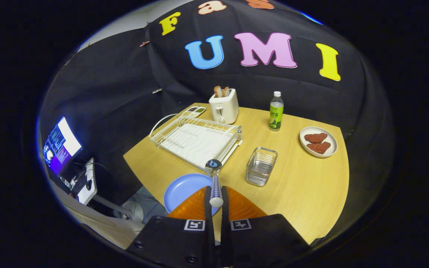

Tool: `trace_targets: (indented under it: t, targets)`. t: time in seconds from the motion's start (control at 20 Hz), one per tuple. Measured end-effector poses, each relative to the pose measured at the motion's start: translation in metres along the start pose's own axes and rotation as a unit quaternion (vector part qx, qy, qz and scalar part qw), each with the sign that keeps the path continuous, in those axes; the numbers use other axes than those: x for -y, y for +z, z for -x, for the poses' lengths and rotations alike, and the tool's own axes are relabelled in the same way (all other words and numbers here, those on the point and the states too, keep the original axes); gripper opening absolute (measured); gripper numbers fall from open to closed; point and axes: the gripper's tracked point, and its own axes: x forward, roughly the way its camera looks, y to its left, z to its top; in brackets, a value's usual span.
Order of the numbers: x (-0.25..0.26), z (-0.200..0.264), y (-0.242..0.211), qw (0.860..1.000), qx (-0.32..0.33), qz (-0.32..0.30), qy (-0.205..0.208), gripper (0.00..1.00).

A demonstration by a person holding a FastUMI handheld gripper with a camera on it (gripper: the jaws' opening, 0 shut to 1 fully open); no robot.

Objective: Take the plate from the dish rack, then take the spoon from the basket and place it into the plate.

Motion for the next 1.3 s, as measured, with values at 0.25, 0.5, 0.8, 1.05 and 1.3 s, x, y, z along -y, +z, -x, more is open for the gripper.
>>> trace_targets:
  t: [0.25, 0.5, 0.8, 1.05, 1.3]
  targets:
    - [-0.036, -0.037, -0.043, 0.998, -0.05, 0.022, 0.025, 0.1]
    - [-0.048, -0.078, -0.069, 0.996, -0.076, 0.034, 0.022, 0.1]
    - [-0.055, -0.109, -0.083, 0.995, -0.09, 0.032, 0.027, 0.1]
    - [-0.06, -0.121, -0.095, 0.993, -0.11, 0.024, 0.046, 0.1]
    - [-0.049, -0.128, -0.123, 0.988, -0.144, 0.037, 0.026, 0.16]
